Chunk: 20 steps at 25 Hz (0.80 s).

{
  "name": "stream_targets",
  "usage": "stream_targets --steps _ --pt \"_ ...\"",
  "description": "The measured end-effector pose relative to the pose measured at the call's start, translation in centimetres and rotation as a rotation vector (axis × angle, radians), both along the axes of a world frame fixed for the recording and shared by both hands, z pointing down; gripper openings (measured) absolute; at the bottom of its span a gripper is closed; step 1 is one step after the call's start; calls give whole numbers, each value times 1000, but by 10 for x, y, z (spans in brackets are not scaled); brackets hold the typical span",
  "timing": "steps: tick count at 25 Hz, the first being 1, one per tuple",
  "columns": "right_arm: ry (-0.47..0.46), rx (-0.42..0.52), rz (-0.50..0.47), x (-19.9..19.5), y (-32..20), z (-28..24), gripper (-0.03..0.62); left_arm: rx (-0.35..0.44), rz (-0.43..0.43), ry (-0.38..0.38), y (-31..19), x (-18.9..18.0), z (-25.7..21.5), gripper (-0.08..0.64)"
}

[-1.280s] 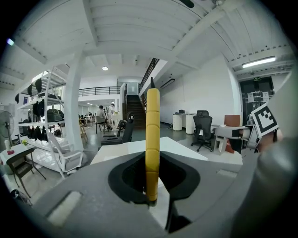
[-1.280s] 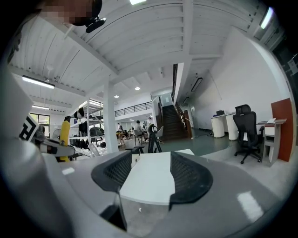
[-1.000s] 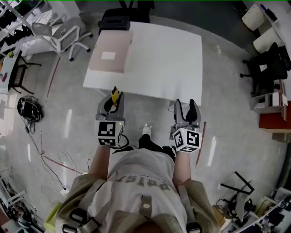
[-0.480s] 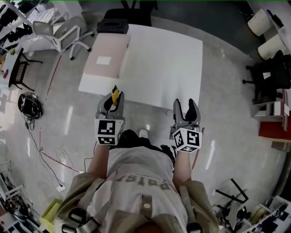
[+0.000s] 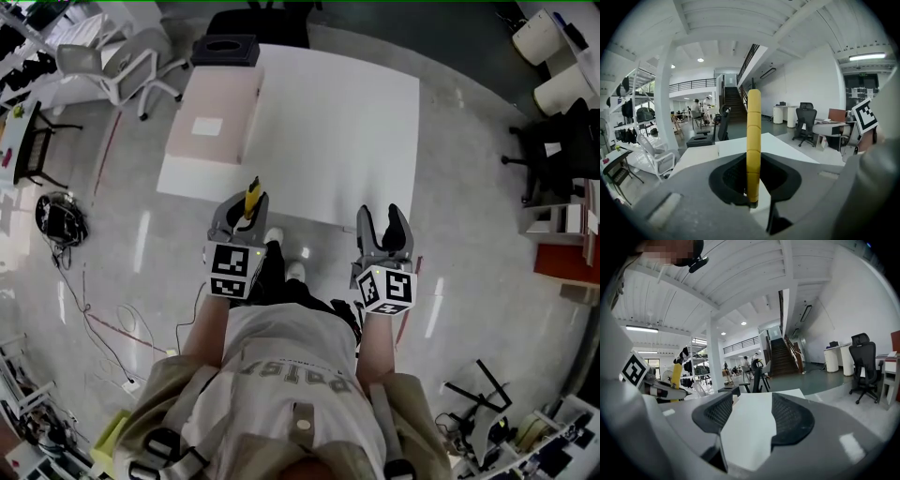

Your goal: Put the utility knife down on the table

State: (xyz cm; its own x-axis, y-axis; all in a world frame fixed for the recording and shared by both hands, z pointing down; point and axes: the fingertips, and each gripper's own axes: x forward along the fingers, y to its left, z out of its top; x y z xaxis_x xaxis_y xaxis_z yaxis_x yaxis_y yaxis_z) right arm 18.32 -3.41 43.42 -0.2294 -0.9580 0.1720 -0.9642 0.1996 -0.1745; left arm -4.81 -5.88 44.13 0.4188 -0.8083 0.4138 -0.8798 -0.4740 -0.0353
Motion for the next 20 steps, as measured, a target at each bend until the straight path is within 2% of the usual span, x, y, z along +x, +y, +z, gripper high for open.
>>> stream_targets --steps 11,20 --pt "10 -3 76 5 -45 -2 242 -65 122 -3 -60 7 15 55" --pt "71 -13 11 -8 -91 -6 242 -140 304 -122 -108 18 38 55"
